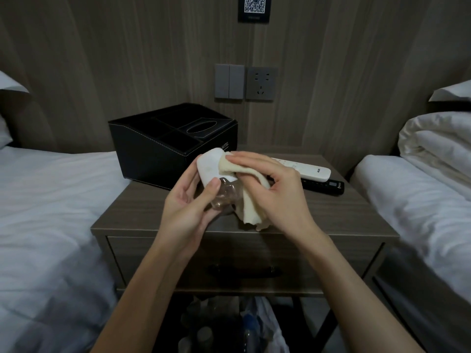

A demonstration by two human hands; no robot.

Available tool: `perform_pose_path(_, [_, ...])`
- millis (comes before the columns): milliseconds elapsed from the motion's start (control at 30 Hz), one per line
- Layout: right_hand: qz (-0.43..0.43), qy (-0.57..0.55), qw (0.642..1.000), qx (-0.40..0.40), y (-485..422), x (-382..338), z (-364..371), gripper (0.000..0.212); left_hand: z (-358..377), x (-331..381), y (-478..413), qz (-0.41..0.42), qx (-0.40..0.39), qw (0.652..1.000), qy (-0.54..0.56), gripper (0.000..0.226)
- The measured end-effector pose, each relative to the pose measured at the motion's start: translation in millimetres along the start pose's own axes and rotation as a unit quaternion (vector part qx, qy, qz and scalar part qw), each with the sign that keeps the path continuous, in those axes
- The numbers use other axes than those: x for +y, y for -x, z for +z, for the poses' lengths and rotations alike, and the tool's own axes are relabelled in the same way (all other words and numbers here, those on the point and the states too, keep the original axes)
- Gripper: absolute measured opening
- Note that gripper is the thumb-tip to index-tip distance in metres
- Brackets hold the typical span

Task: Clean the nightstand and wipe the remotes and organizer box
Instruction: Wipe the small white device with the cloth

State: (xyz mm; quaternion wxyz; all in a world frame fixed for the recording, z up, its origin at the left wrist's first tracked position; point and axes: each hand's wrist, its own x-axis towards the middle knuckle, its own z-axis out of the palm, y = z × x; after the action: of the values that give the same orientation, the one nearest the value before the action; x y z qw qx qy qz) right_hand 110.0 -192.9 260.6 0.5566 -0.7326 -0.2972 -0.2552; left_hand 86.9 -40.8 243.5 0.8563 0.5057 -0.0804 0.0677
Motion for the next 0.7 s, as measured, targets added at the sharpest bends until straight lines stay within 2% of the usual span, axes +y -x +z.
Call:
perform_pose_path(300, [0.023,-0.003,0.997,-0.074,8.3,-0.6,-6.5,0.037,-11.2,11.5,-6.0,-0.001,0.051,0.996,0.072,0.071])
perform_pose_path(433, [0.036,0.013,0.992,-0.119,13.5,2.9,-10.4,0.040,-15.6,17.3,-8.0,0.004,0.042,0.996,0.077,0.063])
perform_pose_path(500, [0.043,0.002,0.995,-0.090,12.8,2.7,-11.7,0.040,-15.5,19.2,-8.1,0.000,0.025,0.997,0.072,0.061])
perform_pose_path(633, [0.023,0.014,0.999,0.022,5.5,-0.2,-17.1,0.038,-14.2,17.5,-6.7,-0.013,-0.013,0.999,0.050,0.062])
perform_pose_path(700, [0.009,0.032,0.999,0.040,2.0,-2.4,-18.8,0.035,-13.2,16.3,-5.7,-0.025,-0.036,0.998,0.043,0.064])
